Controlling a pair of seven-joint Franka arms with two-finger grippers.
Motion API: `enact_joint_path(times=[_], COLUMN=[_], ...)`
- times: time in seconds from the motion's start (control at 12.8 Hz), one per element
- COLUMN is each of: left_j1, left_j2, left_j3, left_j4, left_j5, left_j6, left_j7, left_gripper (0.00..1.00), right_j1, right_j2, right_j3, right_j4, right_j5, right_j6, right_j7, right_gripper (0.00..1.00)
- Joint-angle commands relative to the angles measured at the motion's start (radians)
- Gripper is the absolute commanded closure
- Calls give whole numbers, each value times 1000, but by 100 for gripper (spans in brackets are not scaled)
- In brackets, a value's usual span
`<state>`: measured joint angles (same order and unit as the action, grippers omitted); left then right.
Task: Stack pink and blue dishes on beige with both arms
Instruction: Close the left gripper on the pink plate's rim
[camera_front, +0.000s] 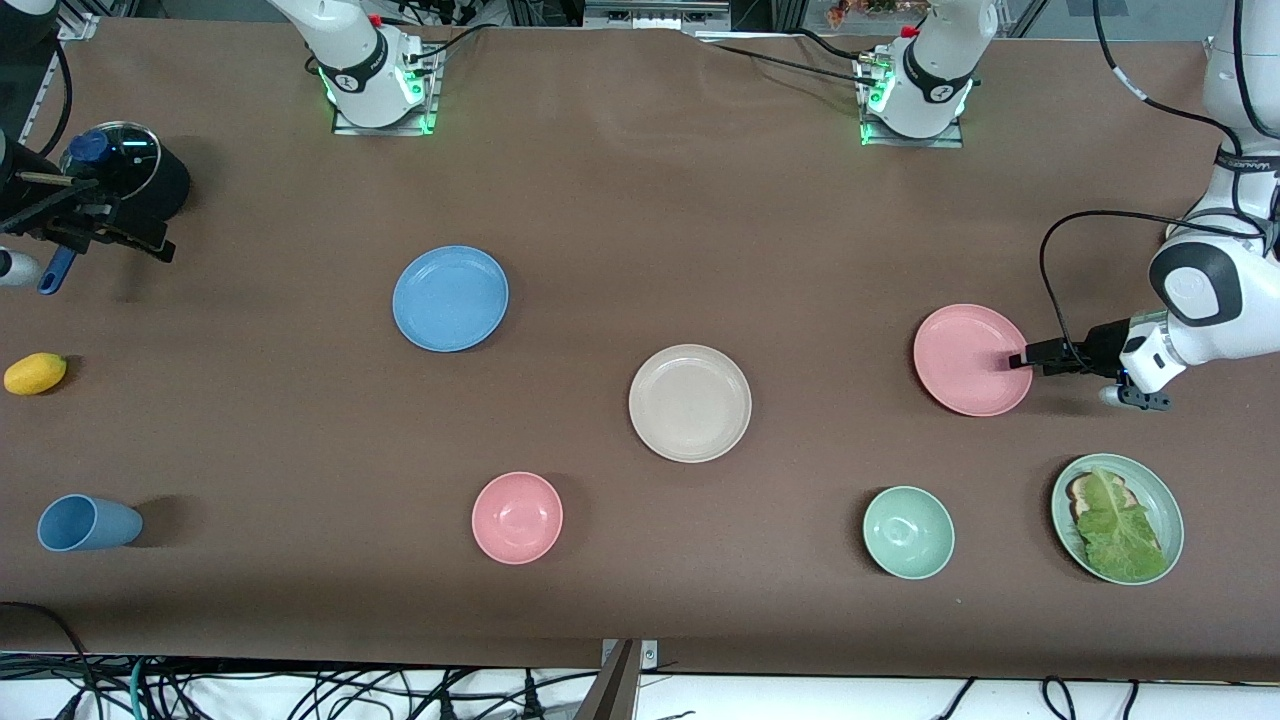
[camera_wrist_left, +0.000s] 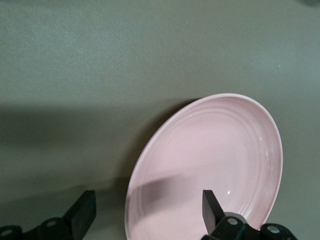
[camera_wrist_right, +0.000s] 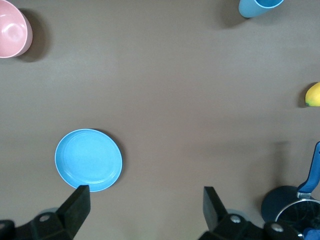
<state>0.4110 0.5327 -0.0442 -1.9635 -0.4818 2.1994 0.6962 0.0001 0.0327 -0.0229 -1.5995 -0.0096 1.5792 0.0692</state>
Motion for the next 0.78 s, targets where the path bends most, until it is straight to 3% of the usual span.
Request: enact_joint_path(times=[0.0,0.39,0.47,0.54,0.7], left_j1=[9,12,12,12,12], left_j2=[-3,-3,-3,-3,-8], left_j3=[-6,-6,-6,-6,-8], left_j4=[-35,-58,-60,-64,-83], left_j5=[-49,-118,-119,-119,-121], left_j6=[58,115,115,123,158], left_j7=[34,36,36,36,51], left_gripper=[6,6,12,27,71], right_j1=[-11,-11,-11,-11,-11], right_j2=[-19,-19,-19,-19,-19], right_j3=[8,8,8,8,8], right_j4=[-14,-14,-14,-14,-14], right_j5=[3,3,3,3,3], right_j6=[-7,-7,-7,-7,-7], right_j7=[-14,-14,-14,-14,-14], right_gripper=[0,0,0,0,0])
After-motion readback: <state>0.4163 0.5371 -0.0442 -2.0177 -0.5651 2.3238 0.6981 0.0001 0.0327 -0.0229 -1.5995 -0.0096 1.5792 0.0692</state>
